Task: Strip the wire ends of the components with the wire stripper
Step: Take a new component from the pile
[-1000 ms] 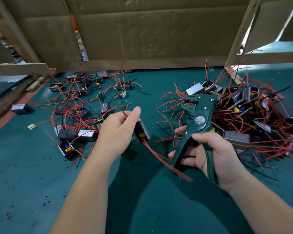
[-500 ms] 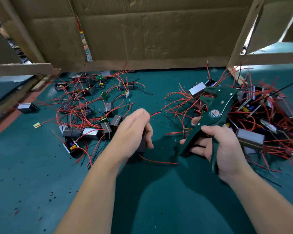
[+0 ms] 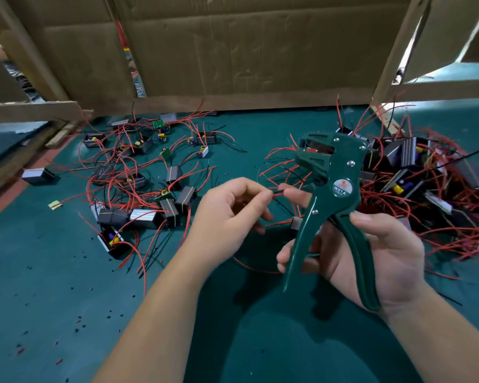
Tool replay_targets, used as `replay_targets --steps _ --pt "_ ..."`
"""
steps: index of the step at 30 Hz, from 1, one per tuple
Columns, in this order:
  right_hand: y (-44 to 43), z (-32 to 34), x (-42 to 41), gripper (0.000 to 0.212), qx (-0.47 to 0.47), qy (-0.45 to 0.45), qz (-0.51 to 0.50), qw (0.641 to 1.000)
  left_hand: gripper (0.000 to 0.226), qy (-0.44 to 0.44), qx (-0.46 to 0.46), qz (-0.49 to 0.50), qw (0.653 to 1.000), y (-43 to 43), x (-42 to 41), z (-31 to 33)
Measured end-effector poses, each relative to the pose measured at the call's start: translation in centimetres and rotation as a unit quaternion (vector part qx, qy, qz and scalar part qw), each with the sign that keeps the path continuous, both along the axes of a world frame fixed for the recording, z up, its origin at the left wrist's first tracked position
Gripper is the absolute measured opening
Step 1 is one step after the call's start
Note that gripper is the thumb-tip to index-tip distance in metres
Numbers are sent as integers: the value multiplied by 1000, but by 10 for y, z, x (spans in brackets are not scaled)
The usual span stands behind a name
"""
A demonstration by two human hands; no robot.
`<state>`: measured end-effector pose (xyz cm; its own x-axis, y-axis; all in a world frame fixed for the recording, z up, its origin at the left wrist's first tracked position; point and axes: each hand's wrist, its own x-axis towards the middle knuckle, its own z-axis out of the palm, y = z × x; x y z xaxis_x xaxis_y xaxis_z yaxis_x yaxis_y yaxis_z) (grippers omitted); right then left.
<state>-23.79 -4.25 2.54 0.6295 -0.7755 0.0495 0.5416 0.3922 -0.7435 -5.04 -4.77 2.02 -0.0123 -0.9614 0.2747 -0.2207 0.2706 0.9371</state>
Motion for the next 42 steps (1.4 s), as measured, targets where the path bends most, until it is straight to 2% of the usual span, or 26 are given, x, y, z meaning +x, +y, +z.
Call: replay_targets --steps 4,8,11,16,18,23,25,30,42 --pt "0 -1 1 89 -10 32 -27 999 16 -18 -31 23 999 0 -5 -2" --pt "2 0 3 85 -5 35 -20 999 18 3 -38 65 997 -2 -10 -4" --pt "4 0 5 79 -13 42 -8 999 16 51 -16 87 995 -3 -12 -4" --pt "5 0 3 79 -1 55 35 998 13 195 11 130 972 -6 -4 4" --pt "5 -2 5 81 18 57 55 997 13 210 7 139 968 -7 2 7" --pt "7 -7 16 80 62 76 72 993 9 192 -9 104 976 -3 8 9" --pt "8 -8 16 76 51 60 93 993 5 179 -20 91 979 -2 7 10" --pt "9 -4 11 61 21 27 130 991 16 144 -43 107 983 0 7 13" --pt "12 -8 14 50 6 97 54 994 15 70 -76 91 990 1 4 13"
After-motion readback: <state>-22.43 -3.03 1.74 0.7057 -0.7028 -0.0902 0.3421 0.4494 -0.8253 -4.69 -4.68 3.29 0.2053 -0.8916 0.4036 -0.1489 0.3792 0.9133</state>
